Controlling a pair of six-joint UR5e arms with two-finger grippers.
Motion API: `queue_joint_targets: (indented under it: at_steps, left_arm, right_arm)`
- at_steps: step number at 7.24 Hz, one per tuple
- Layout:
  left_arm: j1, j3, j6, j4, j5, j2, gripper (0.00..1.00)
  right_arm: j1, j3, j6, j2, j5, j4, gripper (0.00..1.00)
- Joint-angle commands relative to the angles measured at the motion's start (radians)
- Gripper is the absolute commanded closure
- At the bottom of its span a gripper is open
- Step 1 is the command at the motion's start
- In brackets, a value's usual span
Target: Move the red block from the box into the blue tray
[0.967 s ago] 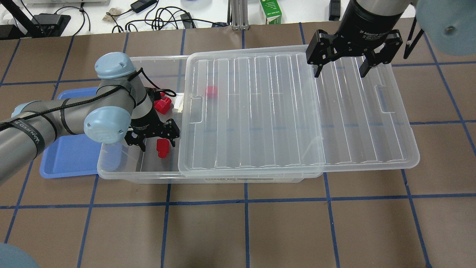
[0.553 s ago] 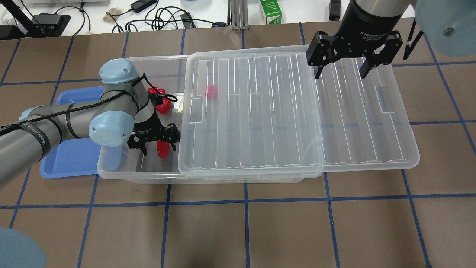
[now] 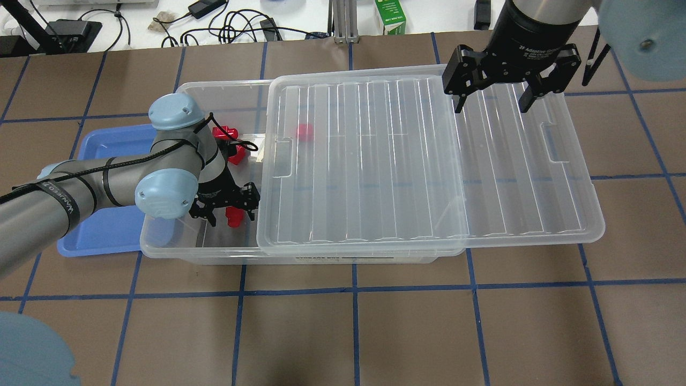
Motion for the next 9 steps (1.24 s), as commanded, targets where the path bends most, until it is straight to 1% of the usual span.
queue_joint_targets:
  at_steps: [1, 2, 3, 4, 6, 7, 9]
  left_arm:
    - [0.0, 0.007, 0.05, 0.007, 0.008, 0.009, 0.94]
    - [0.0, 0.018, 0.046, 0.002, 0.007, 0.03, 1.0]
    - [0.008, 0.045, 0.038, -0.005, 0.002, 0.047, 1.0]
    - [0.008, 0.097, 0.036, -0.098, 0.002, 0.075, 1.0]
    - [0.005, 0.265, 0.036, -0.305, -0.002, 0.109, 1.0]
    - [0.0, 0.338, 0.048, -0.384, 0.001, 0.136, 1.0]
    - [0.049, 0.43, 0.129, -0.481, 0.016, 0.181, 1.0]
  right_arm:
    - [-0.007, 0.002, -0.001, 0.0, -0.003, 0.0, 0.0]
    - [0.0, 0.002, 0.0, 0.0, -0.002, 0.0, 0.0]
    - [-0.002, 0.002, 0.0, 0.0, -0.002, 0.0, 0.0]
    - [0.003, 0.002, 0.0, -0.006, -0.002, 0.001, 0.0]
    - [0.003, 0.002, 0.0, -0.006, 0.0, 0.001, 0.0]
    - [0.001, 0.002, 0.0, -0.005, -0.002, 0.0, 0.0]
    - [-0.002, 0.002, 0.0, -0.006, -0.005, 0.003, 0.0]
